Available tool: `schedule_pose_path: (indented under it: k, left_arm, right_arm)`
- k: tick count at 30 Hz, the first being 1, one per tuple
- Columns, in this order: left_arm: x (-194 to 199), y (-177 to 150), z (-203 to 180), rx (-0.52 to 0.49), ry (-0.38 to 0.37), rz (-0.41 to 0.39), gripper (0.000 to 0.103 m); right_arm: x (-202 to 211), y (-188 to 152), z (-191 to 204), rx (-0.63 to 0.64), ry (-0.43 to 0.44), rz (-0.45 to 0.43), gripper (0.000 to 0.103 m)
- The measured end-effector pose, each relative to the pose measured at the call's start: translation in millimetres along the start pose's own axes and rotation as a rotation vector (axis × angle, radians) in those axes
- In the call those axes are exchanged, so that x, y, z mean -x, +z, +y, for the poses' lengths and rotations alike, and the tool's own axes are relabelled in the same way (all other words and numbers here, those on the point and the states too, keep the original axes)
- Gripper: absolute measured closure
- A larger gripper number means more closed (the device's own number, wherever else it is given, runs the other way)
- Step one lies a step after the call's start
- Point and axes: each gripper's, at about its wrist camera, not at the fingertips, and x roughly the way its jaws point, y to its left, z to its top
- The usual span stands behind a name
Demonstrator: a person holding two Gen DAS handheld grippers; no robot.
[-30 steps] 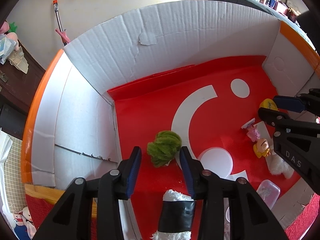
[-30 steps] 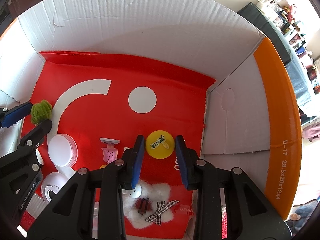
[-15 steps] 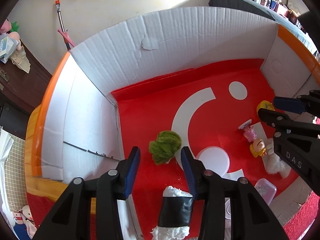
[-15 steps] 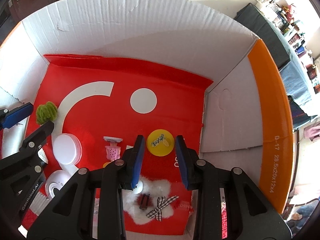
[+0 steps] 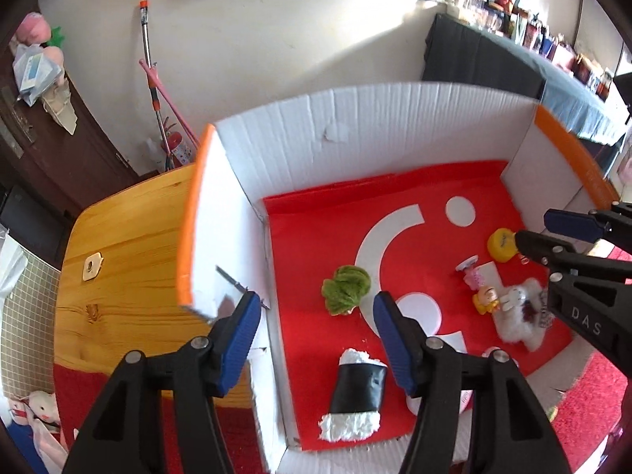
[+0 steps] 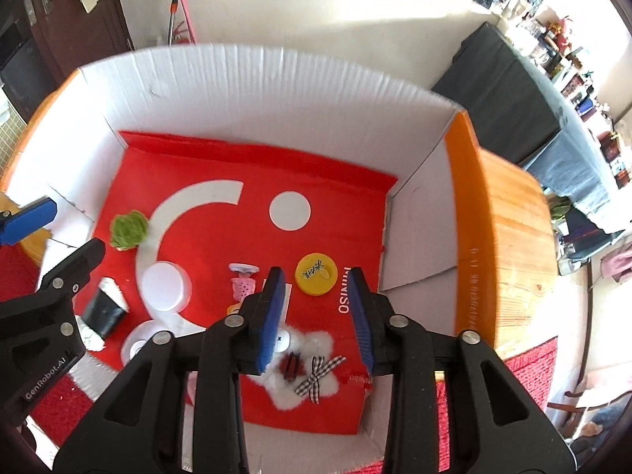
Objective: Organize objects
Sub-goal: 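Lift both tools up out of the box back over the rug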
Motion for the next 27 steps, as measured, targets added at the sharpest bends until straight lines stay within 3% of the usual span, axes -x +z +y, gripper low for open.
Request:
schedule_pose_path:
  k: [1,2,4,6,8,13,17,27]
  left_arm:
    - [7,-4,2,0.006,-0.007,-0.008,0.041]
    - [12,-7,2,0.012,-0.009,-0.020,0.041]
    - [20,2,6,0.025,-0.014,-0.047,0.041]
    - [40,-10,-7,0.029,-0.021,-0.078,0.041]
    - [48,-12,-2,0.040,-0.035,-0.114,0.039]
    - [70,-21,15,0.068,-0.050,-0.203,0.035]
    - [92,-38,20,0.089,-0.048,-0.297,0.031]
    - [125,-89,24,0.112,-0.068,-0.465,0.020]
  right_arm:
    - [6,6,3,0.003,0.001,-0.015,0.049]
    - [11,11,5,0.007,0.004,-0.035,0.045]
    - [25,9,19,0.014,0.002,-0.067,0.045]
    - [35,10,17,0.016,0.016,-0.091,0.045]
    - [54,2,41,0.021,0.026,-0.116,0.044]
    - [58,8,16,0.033,0.037,-0.201,0.035]
    - [78,-10,20,0.047,0.038,-0.277,0.030]
    - [119,-81,8,0.021,0.131,-0.455,0.020]
